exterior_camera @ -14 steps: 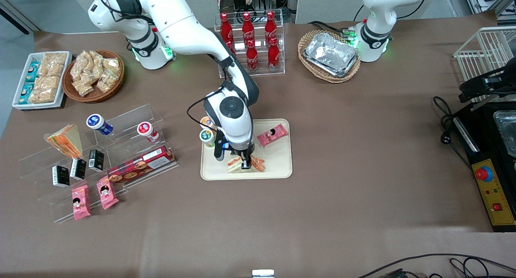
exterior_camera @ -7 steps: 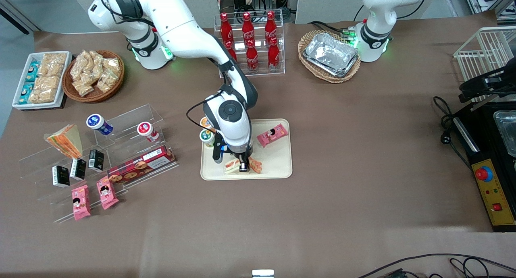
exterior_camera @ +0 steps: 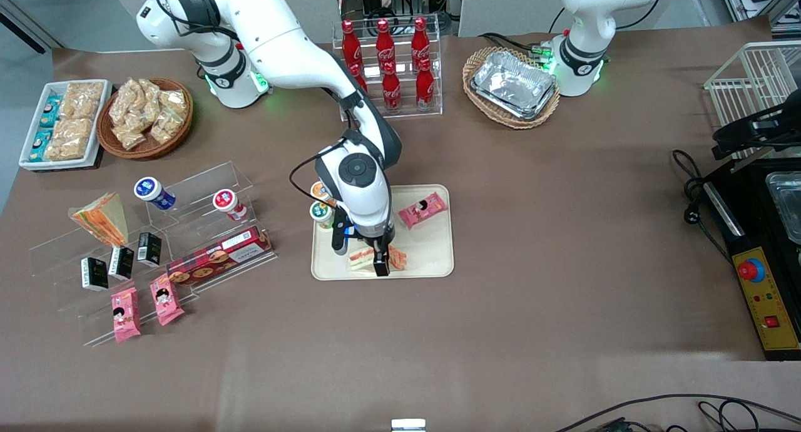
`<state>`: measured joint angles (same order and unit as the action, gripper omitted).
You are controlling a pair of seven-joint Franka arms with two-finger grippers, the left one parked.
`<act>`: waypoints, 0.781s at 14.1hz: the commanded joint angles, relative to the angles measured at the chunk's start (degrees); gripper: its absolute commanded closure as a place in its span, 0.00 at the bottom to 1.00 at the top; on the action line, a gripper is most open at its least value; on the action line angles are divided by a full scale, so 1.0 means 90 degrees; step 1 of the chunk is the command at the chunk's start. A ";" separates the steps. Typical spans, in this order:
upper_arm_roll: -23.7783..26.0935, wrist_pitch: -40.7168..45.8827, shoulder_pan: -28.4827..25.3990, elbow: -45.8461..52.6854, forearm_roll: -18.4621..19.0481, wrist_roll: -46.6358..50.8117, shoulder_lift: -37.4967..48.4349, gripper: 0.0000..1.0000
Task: Place sandwich on tray
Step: 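Open the right gripper and withdraw it back toward the rack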
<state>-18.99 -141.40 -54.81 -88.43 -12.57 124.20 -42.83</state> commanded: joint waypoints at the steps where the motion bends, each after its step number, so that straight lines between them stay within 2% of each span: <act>1: 0.0020 0.1119 0.0074 0.0002 -0.0253 -0.0692 0.0762 0.00; 3: 0.0020 0.1966 0.0230 -0.0028 -0.0370 -0.1403 0.1250 0.00; 6: -0.0096 0.3207 0.0415 0.0011 -0.0332 -0.3266 0.1856 0.00; 11: -0.0165 0.4645 0.1458 0.0001 -0.0224 -0.6030 0.2687 0.00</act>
<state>-20.85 -105.34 -46.57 -87.15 -14.21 82.80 -23.07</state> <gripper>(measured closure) 0.000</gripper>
